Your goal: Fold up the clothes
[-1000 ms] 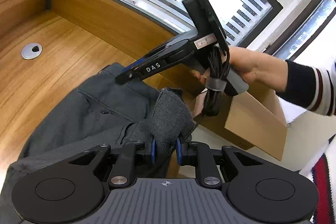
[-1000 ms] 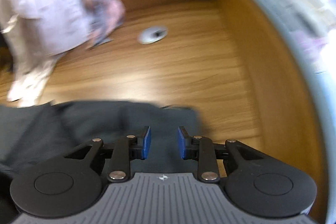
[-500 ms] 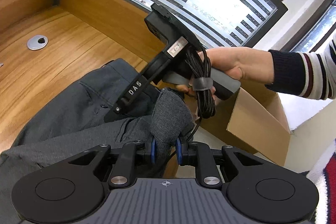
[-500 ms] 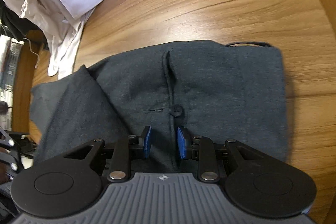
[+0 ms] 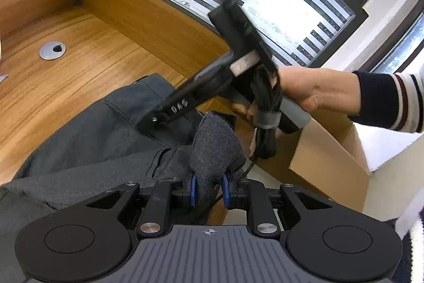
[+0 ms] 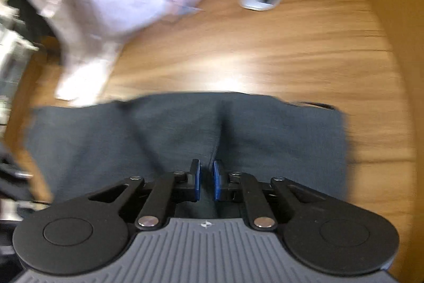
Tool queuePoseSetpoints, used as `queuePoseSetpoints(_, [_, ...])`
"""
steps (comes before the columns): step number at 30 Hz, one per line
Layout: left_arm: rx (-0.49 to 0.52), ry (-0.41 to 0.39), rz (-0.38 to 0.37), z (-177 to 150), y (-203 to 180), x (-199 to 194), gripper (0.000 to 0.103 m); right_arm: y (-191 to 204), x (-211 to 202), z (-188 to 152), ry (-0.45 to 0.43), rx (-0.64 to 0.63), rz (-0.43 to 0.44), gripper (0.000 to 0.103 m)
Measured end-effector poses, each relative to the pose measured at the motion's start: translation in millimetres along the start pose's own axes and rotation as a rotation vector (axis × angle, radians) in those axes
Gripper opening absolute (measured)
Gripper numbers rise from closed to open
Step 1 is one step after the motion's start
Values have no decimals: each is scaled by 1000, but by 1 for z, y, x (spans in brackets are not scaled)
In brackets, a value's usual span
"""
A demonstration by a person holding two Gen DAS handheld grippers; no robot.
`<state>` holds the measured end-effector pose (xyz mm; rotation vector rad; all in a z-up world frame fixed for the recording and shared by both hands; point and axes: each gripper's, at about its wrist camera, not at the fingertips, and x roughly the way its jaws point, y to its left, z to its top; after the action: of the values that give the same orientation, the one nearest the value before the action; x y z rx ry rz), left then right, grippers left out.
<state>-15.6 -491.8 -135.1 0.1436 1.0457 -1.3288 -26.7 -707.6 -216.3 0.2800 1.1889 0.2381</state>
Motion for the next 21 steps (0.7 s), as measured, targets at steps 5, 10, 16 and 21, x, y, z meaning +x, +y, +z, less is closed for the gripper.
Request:
queuePoseSetpoints(5, [37,0,11,8,1,3,21,-4,-21,-11,-58,21,-73,12])
queuePoseSetpoints(10, [83,-2,15,26,7,12,22,-4,-60,-23,-161,38,-186,19])
queuePoseSetpoints(16, [134,12,20,62,23,32,29,7,-99,-43,-262,41,-356,24])
queuePoseSetpoints(21, [147,-57,131,93,34,42,46,22,-116,-59,-321,32,-471,33])
